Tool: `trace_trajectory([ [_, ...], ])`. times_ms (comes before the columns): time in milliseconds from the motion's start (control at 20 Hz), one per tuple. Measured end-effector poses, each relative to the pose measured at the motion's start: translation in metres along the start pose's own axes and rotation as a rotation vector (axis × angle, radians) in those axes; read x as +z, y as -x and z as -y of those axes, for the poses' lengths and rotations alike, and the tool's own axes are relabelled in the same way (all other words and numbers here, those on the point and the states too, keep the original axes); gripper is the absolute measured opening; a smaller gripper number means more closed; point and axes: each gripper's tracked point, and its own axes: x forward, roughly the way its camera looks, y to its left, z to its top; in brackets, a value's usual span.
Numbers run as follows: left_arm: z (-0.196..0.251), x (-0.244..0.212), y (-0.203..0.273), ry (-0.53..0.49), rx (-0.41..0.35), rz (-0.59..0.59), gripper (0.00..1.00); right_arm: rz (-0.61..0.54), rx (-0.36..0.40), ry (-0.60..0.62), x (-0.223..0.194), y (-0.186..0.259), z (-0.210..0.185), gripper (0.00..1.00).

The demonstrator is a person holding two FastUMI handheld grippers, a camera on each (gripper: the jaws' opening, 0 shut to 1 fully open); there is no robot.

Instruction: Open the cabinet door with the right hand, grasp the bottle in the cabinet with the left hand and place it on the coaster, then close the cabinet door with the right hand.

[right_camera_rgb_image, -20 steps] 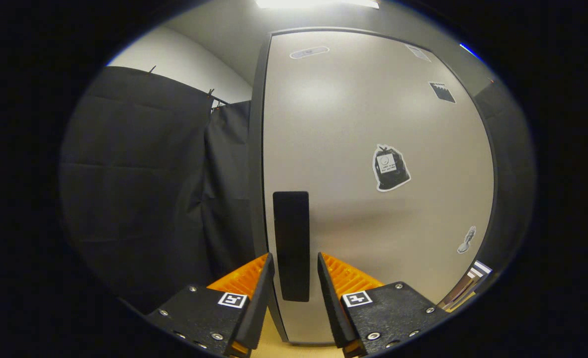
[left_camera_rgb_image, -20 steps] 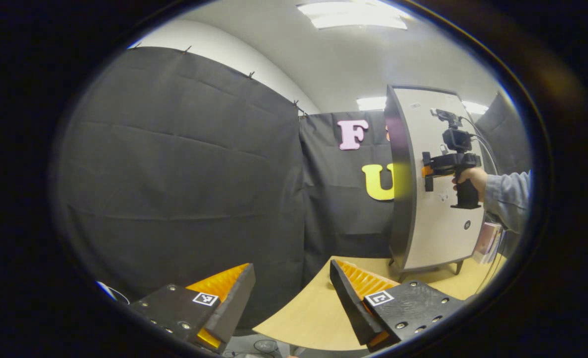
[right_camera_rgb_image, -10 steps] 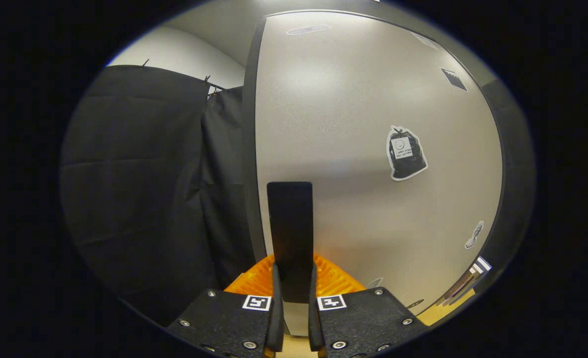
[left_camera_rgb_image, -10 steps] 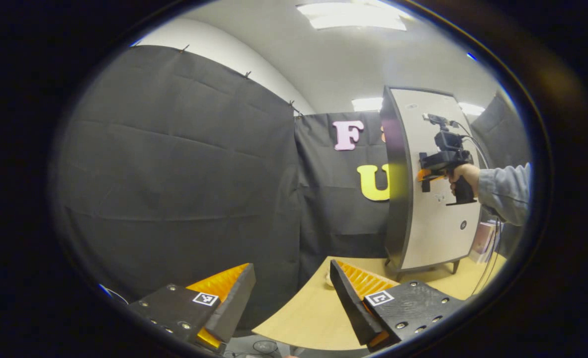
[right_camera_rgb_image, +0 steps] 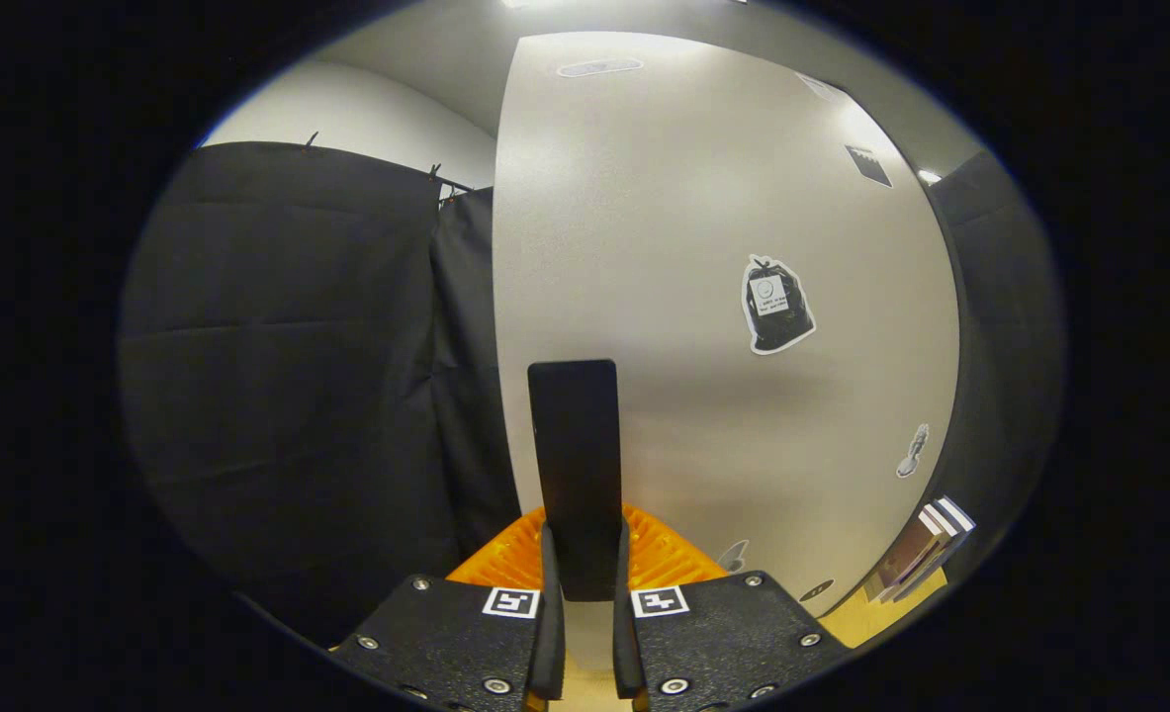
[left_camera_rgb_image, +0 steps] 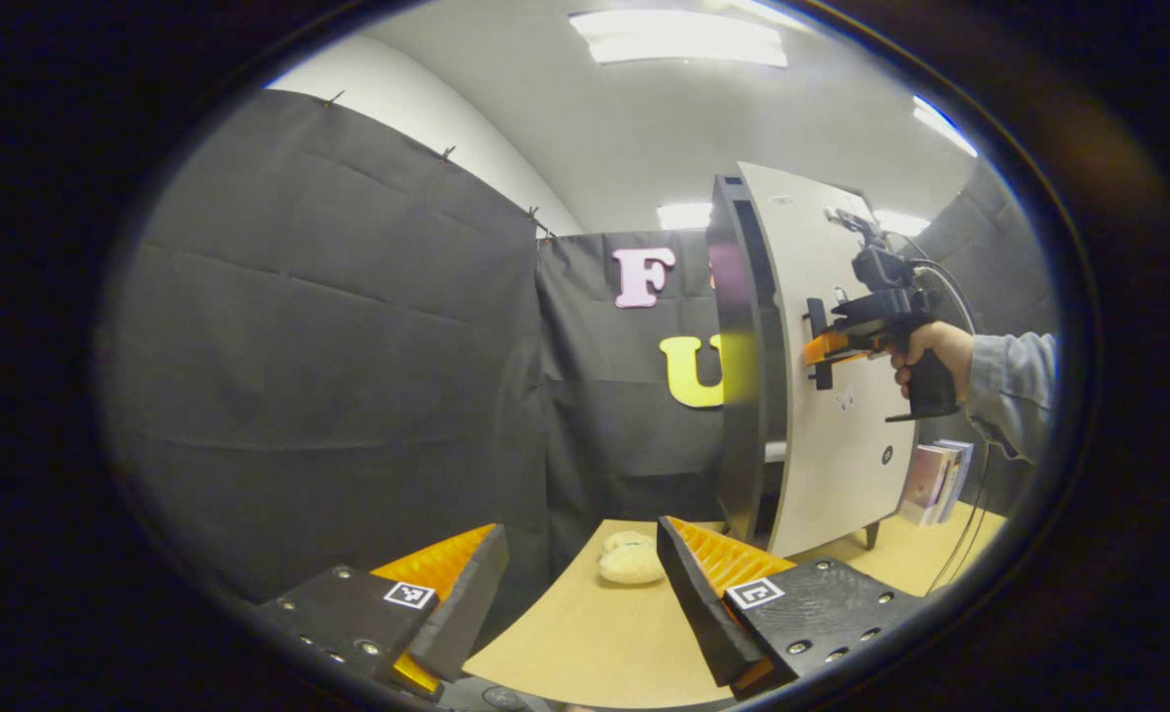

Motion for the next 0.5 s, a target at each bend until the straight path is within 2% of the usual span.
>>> trace_trajectory([
  [200, 0.027, -0.003, -0.01, 0.011, -0.063, 0.002, 0.9, 0.003, 0.018, -0.006, -0.004, -0.005, 0.01, 0.19],
  [350, 0.047, -0.005, -0.015, 0.022, -0.094, -0.011, 0.88, 0.007, 0.03, -0.002, -0.005, -0.002, 0.014, 0.19],
  [400, 0.053, -0.003, -0.014, 0.03, -0.104, -0.01, 0.91, 0.009, 0.033, -0.004, -0.005, 0.0, 0.016, 0.19],
  [500, 0.064, -0.001, -0.014, 0.028, -0.121, -0.005, 0.88, 0.011, 0.038, -0.011, -0.005, 0.001, 0.02, 0.19],
])
